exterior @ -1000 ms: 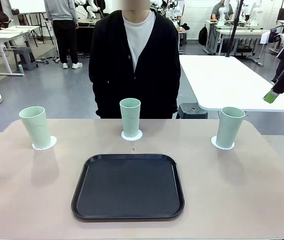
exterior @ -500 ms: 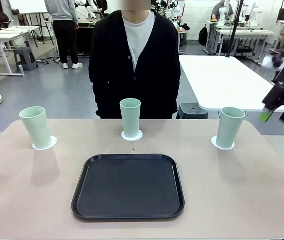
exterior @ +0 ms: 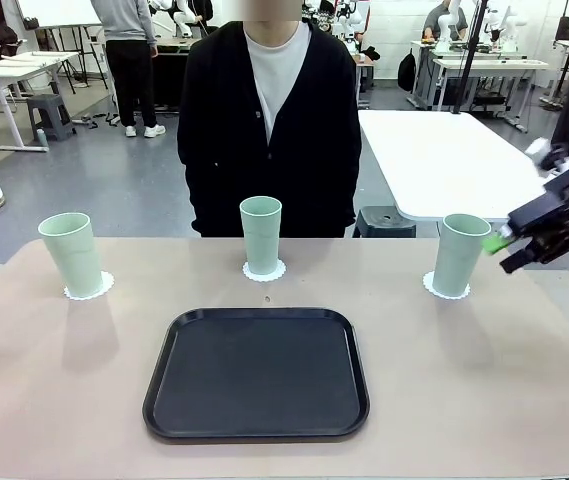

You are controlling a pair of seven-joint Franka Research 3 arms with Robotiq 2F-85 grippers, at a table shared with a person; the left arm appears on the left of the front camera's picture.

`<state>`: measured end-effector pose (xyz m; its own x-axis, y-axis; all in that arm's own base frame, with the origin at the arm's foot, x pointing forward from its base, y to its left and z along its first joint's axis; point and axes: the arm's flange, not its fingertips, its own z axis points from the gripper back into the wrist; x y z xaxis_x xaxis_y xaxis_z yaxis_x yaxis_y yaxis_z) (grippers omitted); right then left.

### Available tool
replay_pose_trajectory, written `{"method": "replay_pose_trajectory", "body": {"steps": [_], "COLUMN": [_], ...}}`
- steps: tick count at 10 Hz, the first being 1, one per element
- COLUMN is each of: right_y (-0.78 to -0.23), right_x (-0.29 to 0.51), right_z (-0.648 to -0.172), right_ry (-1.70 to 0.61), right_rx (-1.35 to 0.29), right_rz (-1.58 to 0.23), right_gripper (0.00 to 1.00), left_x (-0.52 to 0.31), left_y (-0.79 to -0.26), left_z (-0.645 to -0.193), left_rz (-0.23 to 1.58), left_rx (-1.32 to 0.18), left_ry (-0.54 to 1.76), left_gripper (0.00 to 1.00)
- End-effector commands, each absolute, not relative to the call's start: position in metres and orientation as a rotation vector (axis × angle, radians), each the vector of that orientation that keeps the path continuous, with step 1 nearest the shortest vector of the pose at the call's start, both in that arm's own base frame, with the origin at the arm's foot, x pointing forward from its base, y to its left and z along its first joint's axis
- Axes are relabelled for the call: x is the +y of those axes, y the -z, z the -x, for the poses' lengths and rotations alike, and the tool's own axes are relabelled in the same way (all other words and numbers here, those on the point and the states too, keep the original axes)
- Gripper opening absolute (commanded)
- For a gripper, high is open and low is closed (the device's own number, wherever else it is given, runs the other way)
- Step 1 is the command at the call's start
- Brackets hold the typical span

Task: Place coasters on the table and set cups on them.
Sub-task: Take one Reusable plastic cup from the Flat Tray and place it on a coaster set by the human.

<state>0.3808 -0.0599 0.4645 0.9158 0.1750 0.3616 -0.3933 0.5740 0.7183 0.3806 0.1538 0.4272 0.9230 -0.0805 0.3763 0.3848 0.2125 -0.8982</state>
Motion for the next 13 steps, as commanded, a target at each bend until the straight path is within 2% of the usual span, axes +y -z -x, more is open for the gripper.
{"method": "replay_pose_trajectory", "body": {"steps": [1,3,6,7,11,12,13], "right_y": [-0.453,-0.444,-0.422,-0.422,-0.442,-0.432,-0.432], "right_x": [-0.113,-0.175,-0.228,-0.236,-0.237,-0.238,-0.238], "right_z": [-0.356,-0.325,-0.304,-0.302,-0.306,-0.306,-0.306], "right_ry": [-0.365,-0.259,-0.158,-0.198,-0.311,-0.198,-0.198], "right_rx": [-0.454,-0.542,-0.482,-0.415,-0.347,-0.379,-0.379], "right_rz": [-1.326,-1.400,-1.409,-1.385,-1.346,-1.343,-1.343], "right_gripper": [1.00,1.00,1.00,1.00,1.00,1.00,1.00], "left_x": [0.153,0.153,0.153,0.153,0.153,0.153,0.153], "left_y": [-0.430,-0.430,-0.430,-0.430,-0.430,-0.430,-0.430], "left_z": [-0.381,-0.381,-0.381,-0.381,-0.381,-0.381,-0.381], "left_rz": [1.325,1.325,1.325,1.325,1.325,1.325,1.325], "left_rx": [-0.285,-0.285,-0.285,-0.285,-0.285,-0.285,-0.285], "left_ry": [0.317,0.317,0.317,0.317,0.317,0.317,0.317], "left_gripper": [1.00,1.00,1.00,1.00,1.00,1.00,1.00]}}
